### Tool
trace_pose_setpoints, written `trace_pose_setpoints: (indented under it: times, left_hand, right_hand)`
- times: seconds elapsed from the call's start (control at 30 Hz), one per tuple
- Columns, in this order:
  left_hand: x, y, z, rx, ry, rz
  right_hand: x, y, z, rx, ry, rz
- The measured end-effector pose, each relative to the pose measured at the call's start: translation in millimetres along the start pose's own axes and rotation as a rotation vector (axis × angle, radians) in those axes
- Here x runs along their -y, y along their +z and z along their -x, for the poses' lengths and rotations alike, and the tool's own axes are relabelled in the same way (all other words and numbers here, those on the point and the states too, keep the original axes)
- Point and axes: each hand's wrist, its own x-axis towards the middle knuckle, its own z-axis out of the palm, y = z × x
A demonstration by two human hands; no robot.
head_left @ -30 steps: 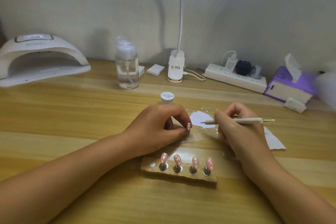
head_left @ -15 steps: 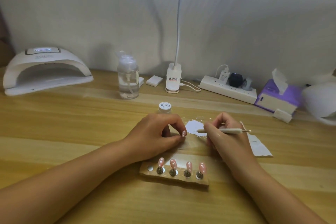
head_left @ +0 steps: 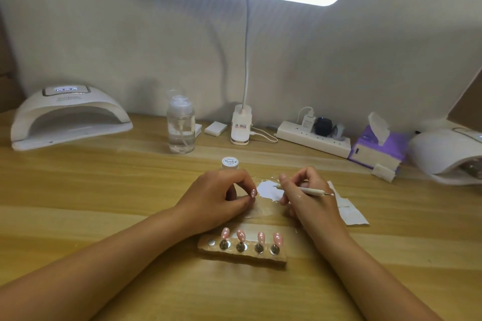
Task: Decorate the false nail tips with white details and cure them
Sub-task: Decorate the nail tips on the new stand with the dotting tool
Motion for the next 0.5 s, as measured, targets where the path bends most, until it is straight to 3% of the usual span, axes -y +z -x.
trace_pose_setpoints:
  times: [0.2, 0.5]
  left_hand:
    - [-3.5, -1.1, 0.8, -0.138, -0.009, -0.029]
    - [-6.7, -10.8, 2.3, -0.284, -0.226, 0.107]
  right_hand:
    - [-2.3, 0.4, -0.5, -0.020, -0.010, 0.029]
    - [0.1, -3.1, -0.2, 0.001, 0.017, -0.009]
